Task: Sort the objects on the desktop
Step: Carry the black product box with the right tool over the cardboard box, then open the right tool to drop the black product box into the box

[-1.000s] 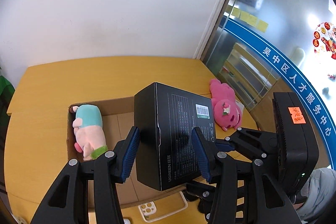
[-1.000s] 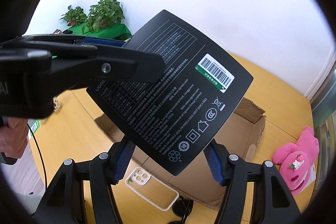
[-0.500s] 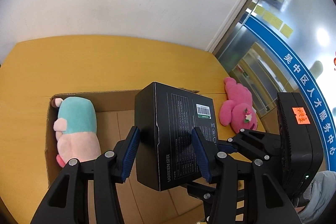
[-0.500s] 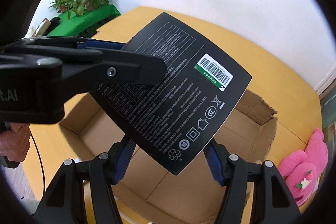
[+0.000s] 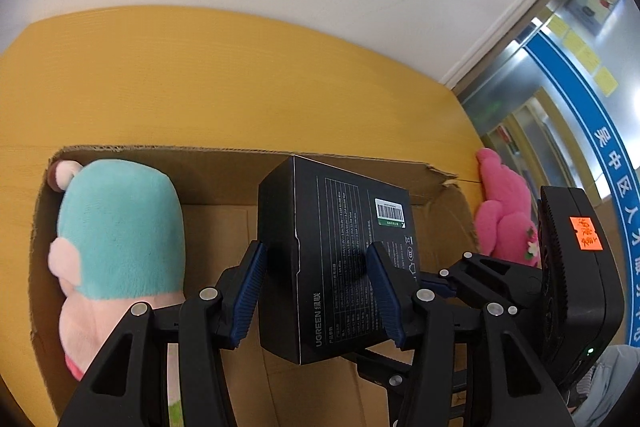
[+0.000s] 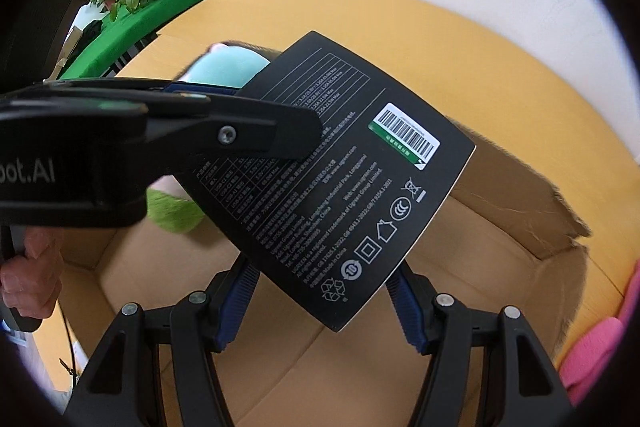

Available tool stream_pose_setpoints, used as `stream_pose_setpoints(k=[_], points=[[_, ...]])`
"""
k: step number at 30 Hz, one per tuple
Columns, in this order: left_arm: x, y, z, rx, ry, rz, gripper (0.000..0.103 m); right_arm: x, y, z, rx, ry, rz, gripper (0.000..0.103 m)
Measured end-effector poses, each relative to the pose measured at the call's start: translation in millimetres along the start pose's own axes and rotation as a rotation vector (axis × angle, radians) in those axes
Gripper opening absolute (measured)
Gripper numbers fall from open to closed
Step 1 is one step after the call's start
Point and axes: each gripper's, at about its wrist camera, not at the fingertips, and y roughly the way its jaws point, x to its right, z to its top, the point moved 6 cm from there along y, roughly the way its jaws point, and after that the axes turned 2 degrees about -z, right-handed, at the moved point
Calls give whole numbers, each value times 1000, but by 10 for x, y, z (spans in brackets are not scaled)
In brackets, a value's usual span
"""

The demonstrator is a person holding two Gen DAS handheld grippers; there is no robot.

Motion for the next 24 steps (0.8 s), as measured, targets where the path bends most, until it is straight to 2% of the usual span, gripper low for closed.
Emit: stream_pose_setpoints(k=[9, 15, 17, 19, 22, 24], points=[[-248, 497, -14, -95, -78, 64, 54, 118, 450, 26, -76, -7, 42, 63], [-177, 621, -12, -166, -44, 154, 54, 197, 610, -4, -108, 8, 34, 64], [-129, 500, -22, -155, -34, 167, 57, 213, 509, -27, -95, 15, 21, 67], [-54, 265, -16, -116, -9, 202, 65, 254, 288, -94, -73, 50, -5, 78], [99, -250, -34, -15, 65, 334, 76, 296, -44, -230, -65, 127, -40, 78], [271, -624, -80, 54, 115, 372, 86, 246, -354, -346, -44, 171, -24, 78]])
